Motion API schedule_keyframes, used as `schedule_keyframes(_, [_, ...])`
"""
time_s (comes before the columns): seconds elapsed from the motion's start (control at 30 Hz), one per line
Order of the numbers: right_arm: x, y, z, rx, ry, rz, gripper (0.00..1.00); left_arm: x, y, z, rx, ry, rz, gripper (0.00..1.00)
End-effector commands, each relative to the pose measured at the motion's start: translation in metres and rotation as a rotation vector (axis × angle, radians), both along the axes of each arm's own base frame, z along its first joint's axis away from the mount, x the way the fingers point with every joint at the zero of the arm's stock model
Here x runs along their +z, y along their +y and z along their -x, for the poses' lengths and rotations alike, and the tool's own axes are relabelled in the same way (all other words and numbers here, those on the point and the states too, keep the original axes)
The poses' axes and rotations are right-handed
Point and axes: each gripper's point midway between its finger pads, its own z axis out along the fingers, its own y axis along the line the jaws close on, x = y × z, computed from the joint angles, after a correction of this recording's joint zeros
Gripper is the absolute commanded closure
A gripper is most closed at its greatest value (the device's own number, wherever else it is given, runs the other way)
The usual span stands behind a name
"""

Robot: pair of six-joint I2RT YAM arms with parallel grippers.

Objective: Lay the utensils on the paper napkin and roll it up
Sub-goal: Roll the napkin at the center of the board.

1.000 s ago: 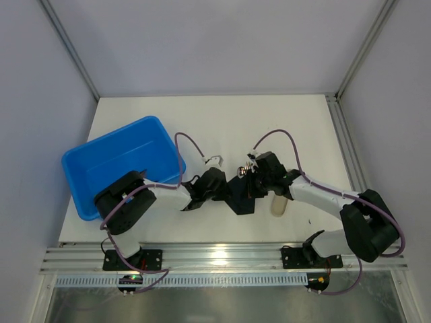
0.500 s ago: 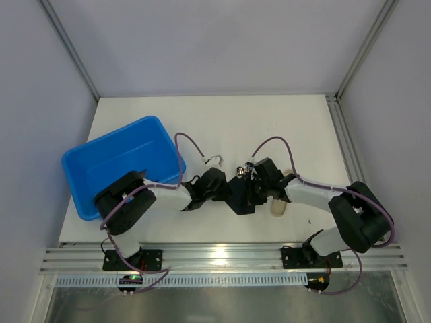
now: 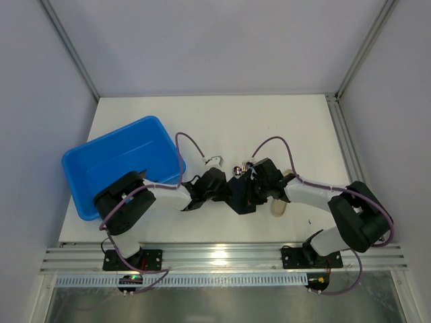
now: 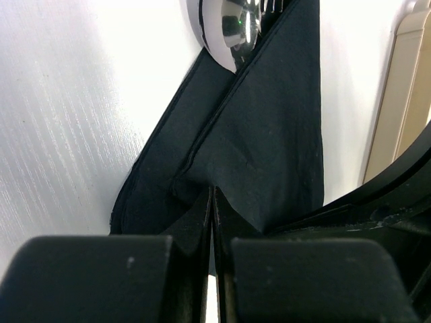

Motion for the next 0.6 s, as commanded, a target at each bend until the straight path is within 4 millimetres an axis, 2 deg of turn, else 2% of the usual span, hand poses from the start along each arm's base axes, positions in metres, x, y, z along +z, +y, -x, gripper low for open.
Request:
schedule_keyframes(0.0, [0.019,0.0,-0.017,-0.026,-0.074,0.01,0.96,-0.017,0.015,0.01,-0.014,0.031,-0.094,1.0])
schedule_keyframes(0.03, [0.031,0.006,-0.026,-0.025,-0.099,-0.005,0.96,-0.016,0.015,0.01,-0.013,0.03,-0.092,1.0])
schedule_keyframes(0.1, [0.039,0.009,-0.032,-0.016,-0.112,-0.006,0.96,-0.018,0.015,0.012,-0.016,0.032,-0.095,1.0])
schedule_keyframes(0.13, [0.05,0.015,-0.041,-0.015,-0.136,-0.019,0.96,-0.018,0.015,0.012,-0.018,0.034,-0.095,1.0])
schedule_keyframes(0.27, [0.063,0.022,-0.058,-0.009,-0.166,-0.016,0.96,-0.018,0.014,0.013,-0.021,0.035,-0.097,1.0])
schedule_keyframes(0.37, [0.06,0.024,-0.07,-0.012,-0.167,0.013,0.96,-0.019,0.013,0.013,-0.022,0.035,-0.094,1.0])
schedule_keyframes(0.57, [0.037,0.026,-0.078,-0.012,-0.126,0.045,0.96,-0.017,0.013,0.012,-0.025,0.029,-0.098,1.0])
